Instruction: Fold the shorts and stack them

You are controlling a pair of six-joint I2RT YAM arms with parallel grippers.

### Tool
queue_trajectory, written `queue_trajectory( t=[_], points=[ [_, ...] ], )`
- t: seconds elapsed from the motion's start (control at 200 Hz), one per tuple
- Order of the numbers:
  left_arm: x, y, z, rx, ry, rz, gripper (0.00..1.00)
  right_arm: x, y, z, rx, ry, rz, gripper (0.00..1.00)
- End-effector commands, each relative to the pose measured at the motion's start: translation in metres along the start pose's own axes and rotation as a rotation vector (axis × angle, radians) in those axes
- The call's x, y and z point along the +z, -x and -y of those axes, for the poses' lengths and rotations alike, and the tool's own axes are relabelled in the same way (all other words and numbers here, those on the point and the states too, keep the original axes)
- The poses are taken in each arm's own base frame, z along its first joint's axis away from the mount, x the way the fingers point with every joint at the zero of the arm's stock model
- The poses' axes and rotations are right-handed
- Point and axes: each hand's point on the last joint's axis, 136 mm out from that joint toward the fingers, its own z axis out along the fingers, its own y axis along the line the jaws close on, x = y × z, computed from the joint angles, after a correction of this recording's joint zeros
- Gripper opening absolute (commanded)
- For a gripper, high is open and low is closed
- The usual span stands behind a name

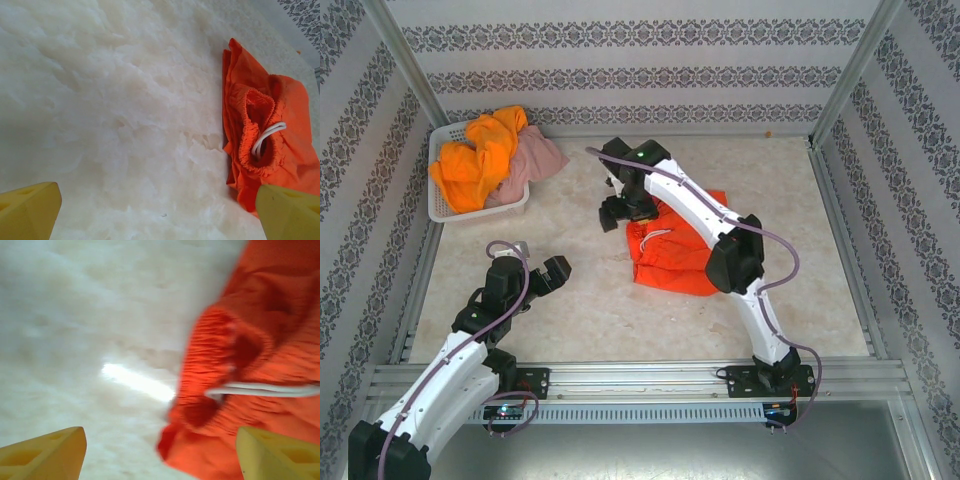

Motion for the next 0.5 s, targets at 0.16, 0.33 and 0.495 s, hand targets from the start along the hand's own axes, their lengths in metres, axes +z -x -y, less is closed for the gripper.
queue_trajectory(
  t=[0.16,0.33,0.495],
  points=[
    [-0.004,0.009,0.010,-0.012,-0.048,0.036,1.00,-0.071,0.022,-0.018,0.237,0.538,0.278,0.98],
    [-0.005,0.010,0.014,-0.019,-0.063,0.037,1.00,-0.024,0.018,0.001,0.339,0.558,0.218,0.98],
    [-0.006,0.011,0.014,-0.020,-0.062,0.042,1.00,0.034,0.013,0.018,0.443,0.565,0.175,0.98]
  ],
)
